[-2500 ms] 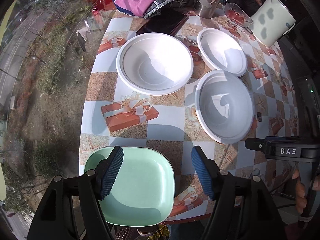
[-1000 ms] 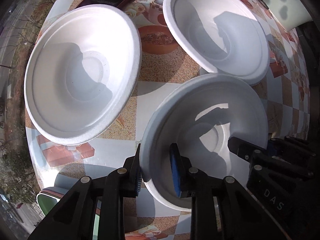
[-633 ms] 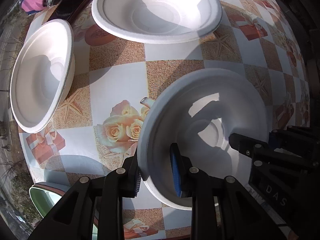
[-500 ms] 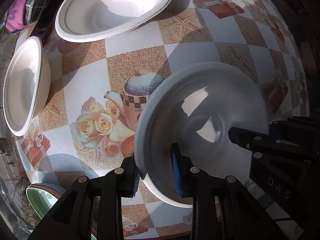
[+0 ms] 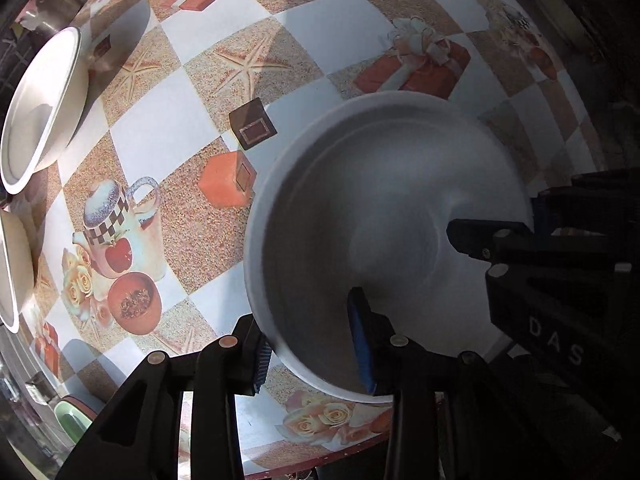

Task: Organize plates and bowls
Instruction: 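Lift the white bowl with the right gripper and carry it across the table, then lower the white bowl onto the table and open the right gripper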

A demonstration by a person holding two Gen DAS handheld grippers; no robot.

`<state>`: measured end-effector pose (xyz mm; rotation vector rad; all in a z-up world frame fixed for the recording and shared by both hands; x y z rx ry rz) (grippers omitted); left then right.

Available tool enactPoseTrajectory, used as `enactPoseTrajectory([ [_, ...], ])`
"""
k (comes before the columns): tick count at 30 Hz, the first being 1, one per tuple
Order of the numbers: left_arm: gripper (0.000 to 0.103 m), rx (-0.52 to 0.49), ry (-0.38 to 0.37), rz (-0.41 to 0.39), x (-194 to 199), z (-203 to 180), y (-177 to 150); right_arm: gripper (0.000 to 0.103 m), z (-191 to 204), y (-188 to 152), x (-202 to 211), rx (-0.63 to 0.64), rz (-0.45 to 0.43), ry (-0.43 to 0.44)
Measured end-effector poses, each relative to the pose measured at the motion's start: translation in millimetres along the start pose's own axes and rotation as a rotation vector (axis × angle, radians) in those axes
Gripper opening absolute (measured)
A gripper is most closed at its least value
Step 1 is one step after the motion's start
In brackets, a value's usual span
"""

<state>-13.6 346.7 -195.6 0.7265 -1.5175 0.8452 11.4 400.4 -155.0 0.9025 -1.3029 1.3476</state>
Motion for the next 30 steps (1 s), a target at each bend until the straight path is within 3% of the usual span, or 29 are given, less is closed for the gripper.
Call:
enactPoseTrajectory([
  [9,0.041,-0.011,-0.024,-0.006,2.6,-29.1,28.0,0.022,-17.6,-19.3,6.8,-0.042,-0.008,-0.02],
  [11,0.043,-0.001,-0.025,-0.009,4.6,-30.1,35.4,0.022,-31.4,-18.0,13.5,-0.044,-0.01,-0.017],
  [13,0.045,-0.003,-0.037,-0.01,8.2,-30.9,37.2,0.022,-22.2,6.3,13.8,-0.048,-0.017,-0.005],
  [19,0.067,0.0,-0.053,-0.057,32.8,-4.4,23.0,0.023,-36.5,9.3,37.3,-0.071,-0.066,0.02],
  [21,0.069,0.013,-0.071,-0.069,40.2,6.2,15.0,0.05,-40.9,9.7,53.3,-0.092,-0.104,0.015],
  [22,0.07,0.017,-0.085,-0.074,42.9,9.4,12.3,0.08,-42.2,11.2,59.6,-0.099,-0.132,0.002],
  [23,0.072,0.022,-0.1,-0.082,48.9,12.9,4.8,0.085,-43.1,12.7,66.5,-0.102,-0.159,-0.009],
  [30,0.076,0.07,-0.217,-0.1,70.2,37.7,-33.4,0.085,-54.0,7.0,87.1,-0.182,-0.191,-0.027],
])
Point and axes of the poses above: each gripper's, at about its wrist camera, not at the fingertips, and x roughly against the way its jaws point, z to its left, y to its top, the point moved 7 cm from there along -x, roughly the way its jaws point, and after that the axes turned 6 degrees about x, right-handed, at the moved point
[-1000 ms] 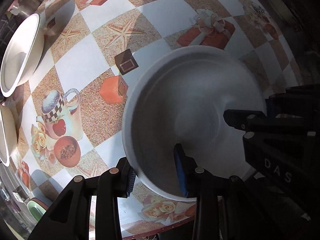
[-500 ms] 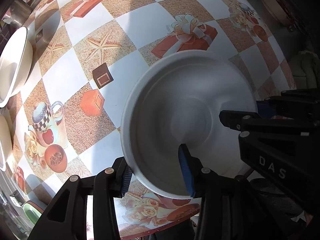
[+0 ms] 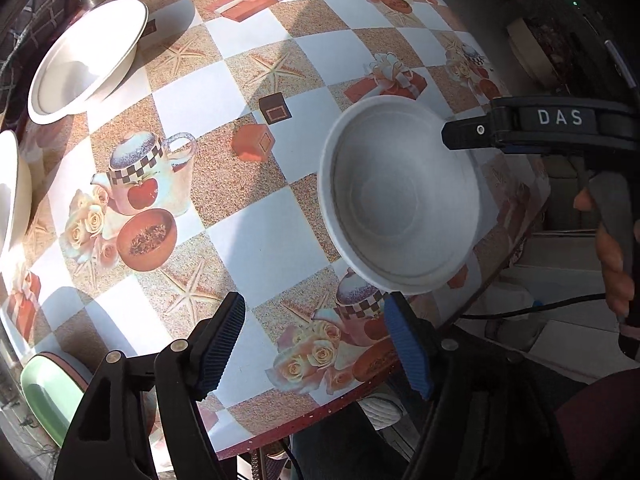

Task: Organize plates and bowls
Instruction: 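Lower the white bowl onto the table and open the right gripper, then move the right gripper to a second white bowl's rim and close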

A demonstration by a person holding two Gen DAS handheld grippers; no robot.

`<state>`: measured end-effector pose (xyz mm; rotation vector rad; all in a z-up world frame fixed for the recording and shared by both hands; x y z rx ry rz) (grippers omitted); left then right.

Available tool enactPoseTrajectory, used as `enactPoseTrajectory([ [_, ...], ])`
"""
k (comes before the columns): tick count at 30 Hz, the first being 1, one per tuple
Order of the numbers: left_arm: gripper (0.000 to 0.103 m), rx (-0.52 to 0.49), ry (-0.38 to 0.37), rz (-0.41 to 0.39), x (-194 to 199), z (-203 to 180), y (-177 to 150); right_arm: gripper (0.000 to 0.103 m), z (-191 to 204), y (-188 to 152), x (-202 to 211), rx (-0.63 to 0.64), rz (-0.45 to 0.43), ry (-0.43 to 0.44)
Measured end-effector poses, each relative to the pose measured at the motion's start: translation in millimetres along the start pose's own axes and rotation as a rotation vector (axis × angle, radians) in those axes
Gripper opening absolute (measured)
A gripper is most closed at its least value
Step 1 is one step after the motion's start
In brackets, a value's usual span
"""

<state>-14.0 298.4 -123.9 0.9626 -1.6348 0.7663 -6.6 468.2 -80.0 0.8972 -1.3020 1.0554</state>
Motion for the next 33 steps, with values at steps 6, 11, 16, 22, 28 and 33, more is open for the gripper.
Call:
enactPoseTrajectory([
  [6,0.078,0.066,-0.018,-0.081,31.5,37.2,-24.4,0.085,0.7,-14.3,19.6,-0.025,-0.017,0.009],
  [11,0.078,0.145,-0.004,-0.141,45.1,68.1,-22.0,0.085,20.0,-13.4,49.1,0.013,-0.027,0.025],
  [16,0.078,0.196,0.035,-0.193,55.8,85.9,-22.7,0.085,57.7,-10.7,63.5,0.089,-0.036,0.043],
  [22,0.078,0.244,0.063,-0.273,77.7,101.3,-21.3,0.085,107.6,-16.3,49.4,0.178,-0.013,0.069],
  [28,0.078,0.38,0.091,-0.315,102.5,143.3,-19.7,0.085,157.0,-11.0,37.2,0.268,0.002,0.087],
  [33,0.078,0.547,0.105,-0.38,119.6,197.3,-20.5,0.085,195.9,-3.5,35.4,0.313,0.013,0.088],
])
Point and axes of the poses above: each gripper's, at about its wrist camera, not at the fingertips, and x roughly against the way its jaws point, z to its left, y to its top, the point moved 7 cm from there along -x, roughly the way its jaws point, and after that the axes turned 6 degrees about x, right-handed, at the moved point
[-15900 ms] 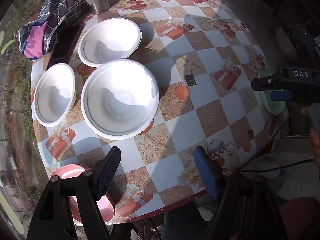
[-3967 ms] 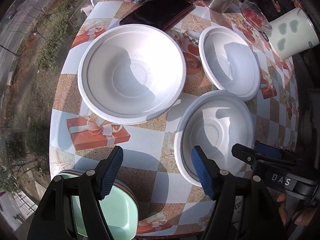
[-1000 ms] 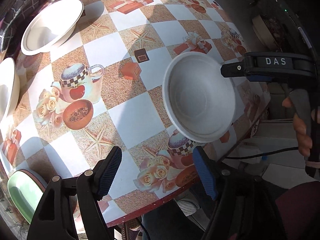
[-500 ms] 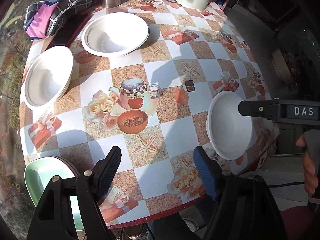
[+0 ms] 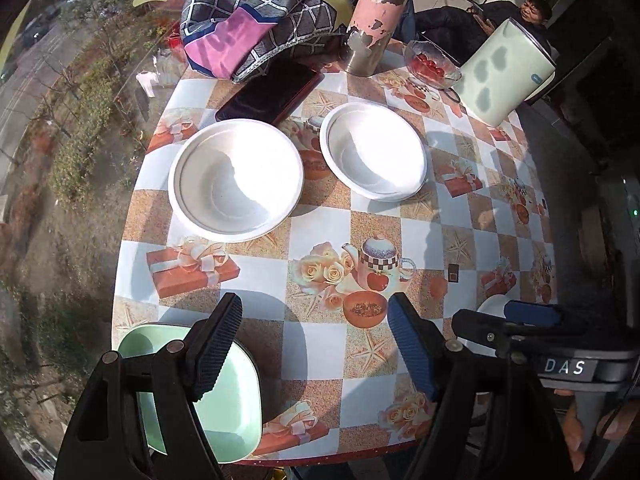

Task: Organize plates and bowls
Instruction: 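Move the right gripper to a second white bowl's rim and close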

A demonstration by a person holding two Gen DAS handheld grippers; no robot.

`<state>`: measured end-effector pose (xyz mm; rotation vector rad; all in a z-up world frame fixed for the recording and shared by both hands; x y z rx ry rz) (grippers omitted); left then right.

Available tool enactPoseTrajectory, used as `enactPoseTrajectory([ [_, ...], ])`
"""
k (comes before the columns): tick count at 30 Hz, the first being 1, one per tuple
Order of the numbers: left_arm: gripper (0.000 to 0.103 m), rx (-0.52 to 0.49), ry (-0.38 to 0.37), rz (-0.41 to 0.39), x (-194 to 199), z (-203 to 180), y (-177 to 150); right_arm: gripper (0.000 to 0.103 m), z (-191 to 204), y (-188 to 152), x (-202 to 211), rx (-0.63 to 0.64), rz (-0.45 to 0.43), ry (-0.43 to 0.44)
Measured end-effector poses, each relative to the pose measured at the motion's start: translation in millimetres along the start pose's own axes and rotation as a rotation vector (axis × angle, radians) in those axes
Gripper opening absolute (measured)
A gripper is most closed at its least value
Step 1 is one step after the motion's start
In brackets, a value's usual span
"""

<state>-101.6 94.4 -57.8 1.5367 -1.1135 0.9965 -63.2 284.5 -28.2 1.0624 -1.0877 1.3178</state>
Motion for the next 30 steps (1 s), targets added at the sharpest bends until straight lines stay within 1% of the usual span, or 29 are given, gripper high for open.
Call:
enactPoseTrajectory([
  [4,0.078,0.091,0.053,0.0,-9.2,37.3,16.9,0.085,26.2,12.5,-14.8,0.007,0.034,0.033],
  [9,0.078,0.143,0.093,0.007,-20.6,65.6,36.1,0.085,51.0,31.5,-31.8,0.028,0.03,0.029],
  [15,0.078,0.181,0.165,0.005,-40.3,89.9,62.8,0.085,65.1,60.3,-56.3,-0.051,0.035,0.083],
  [19,0.078,0.201,0.197,0.014,-57.5,100.6,81.2,0.085,72.2,78.4,-75.6,-0.063,0.048,0.074],
  [23,0.078,0.213,0.23,0.014,-74.2,108.0,94.0,0.085,76.5,93.6,-89.8,-0.103,0.047,0.094],
  [25,0.078,0.219,0.233,0.016,-81.2,109.3,99.8,0.085,78.9,100.1,-94.2,-0.121,0.044,0.111],
  [27,0.078,0.218,0.244,0.019,-88.8,111.6,103.5,0.085,83.6,105.3,-98.4,-0.113,0.045,0.115],
  [30,0.078,0.207,0.258,0.044,-102.2,113.2,104.7,0.085,93.1,112.5,-106.8,-0.079,0.049,0.114],
])
Point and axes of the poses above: each gripper's, at about its wrist camera, not at the fingertips, and x roughly against the way its jaws point, z to its left, y to its top, the point moved 7 cm from there along -x, roughly the way its jaws point, and after that the axes turned 6 degrees about x, right-handed, at the moved point
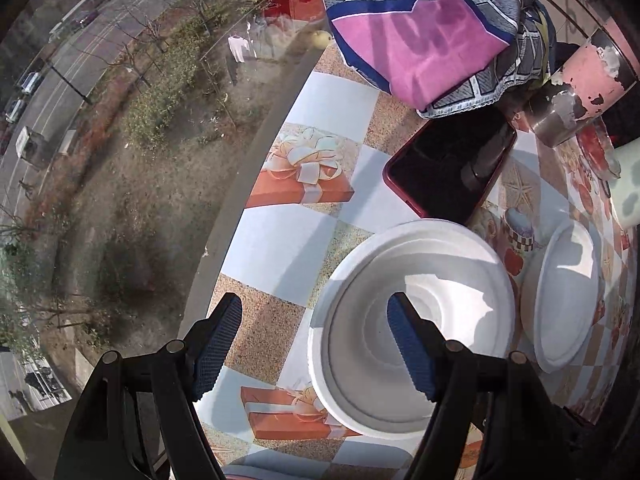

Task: Organize plates and bowls
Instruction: 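Move the right gripper to a second white bowl's rim and close, then lift the second white bowl with the right gripper toward the first bowl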

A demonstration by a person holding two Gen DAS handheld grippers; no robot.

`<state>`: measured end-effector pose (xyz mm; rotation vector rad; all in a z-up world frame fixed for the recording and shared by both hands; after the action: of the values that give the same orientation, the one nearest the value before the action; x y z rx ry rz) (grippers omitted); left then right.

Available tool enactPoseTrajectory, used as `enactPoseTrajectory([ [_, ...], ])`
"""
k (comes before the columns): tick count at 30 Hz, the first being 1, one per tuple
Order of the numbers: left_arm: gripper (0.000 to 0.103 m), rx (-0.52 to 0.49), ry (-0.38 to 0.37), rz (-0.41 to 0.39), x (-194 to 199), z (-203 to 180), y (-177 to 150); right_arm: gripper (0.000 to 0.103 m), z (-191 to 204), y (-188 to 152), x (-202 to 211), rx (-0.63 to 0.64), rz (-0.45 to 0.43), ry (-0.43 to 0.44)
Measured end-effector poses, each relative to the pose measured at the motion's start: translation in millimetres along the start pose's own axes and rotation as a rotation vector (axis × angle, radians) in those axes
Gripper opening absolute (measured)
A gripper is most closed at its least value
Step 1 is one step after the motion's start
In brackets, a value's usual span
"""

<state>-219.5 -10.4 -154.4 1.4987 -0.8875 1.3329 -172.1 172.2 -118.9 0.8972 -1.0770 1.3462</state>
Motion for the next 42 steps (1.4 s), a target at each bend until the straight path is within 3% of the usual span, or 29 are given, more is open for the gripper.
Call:
enactPoseTrajectory([
  [9,0.078,0.001,0.026,0.057,-21.8,4.7,-8.2,0.084,16.4,11.5,-18.8,0.036,0.011,-0.001],
  [11,0.074,-0.007,0.02,0.072,-24.4,4.8,-10.3,0.074,20.1,13.0,-18.1,0.062,0.005,-0.01],
  [12,0.065,-0.013,0.017,0.08,-25.5,4.7,-11.8,0.07,21.9,13.7,-17.8,0.075,0.004,-0.01],
  [13,0.062,-0.019,0.014,0.092,-26.8,4.1,-14.3,0.058,23.5,14.5,-17.5,0.084,0.002,-0.002],
  [14,0.057,-0.026,0.007,0.098,-25.3,3.0,-15.8,0.038,25.3,14.9,-17.9,0.083,0.008,0.036],
  [15,0.053,-0.033,-0.002,0.094,-23.8,3.0,-16.7,0.032,26.8,14.4,-20.1,0.066,0.026,0.084],
  [17,0.038,-0.056,-0.028,0.093,-19.8,0.8,-19.6,0.026,23.8,12.6,-25.0,0.025,0.05,0.123],
  [20,0.034,-0.102,-0.027,0.108,-17.0,-10.1,-25.5,0.02,22.9,6.3,-27.3,0.064,0.062,0.106],
  [27,0.033,-0.157,-0.033,0.161,-7.2,-30.9,-81.3,0.02,5.4,-27.9,-27.0,0.148,0.093,0.043],
  [33,0.034,-0.198,-0.051,0.22,4.5,-50.4,-145.8,0.02,-39.7,-77.3,-24.0,0.1,0.137,0.01],
  [38,0.034,-0.311,-0.056,0.258,13.4,-60.4,-200.5,0.021,-67.1,-115.9,-24.8,0.081,0.192,-0.032],
  [42,0.036,-0.389,-0.06,0.242,21.1,-63.7,-222.0,0.021,-79.3,-135.6,-28.7,0.082,0.212,-0.046],
])
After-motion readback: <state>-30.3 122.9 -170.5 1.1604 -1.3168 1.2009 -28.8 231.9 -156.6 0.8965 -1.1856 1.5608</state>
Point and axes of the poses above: each gripper's, at about its wrist camera, not at the fingertips, and x roughly against the way its jaws point, z to its left, y to its top, the point moved 7 cm from there along -x, roughly the way its jaws point, and after that the axes turned 6 degrees about x, right-handed, at the moved point
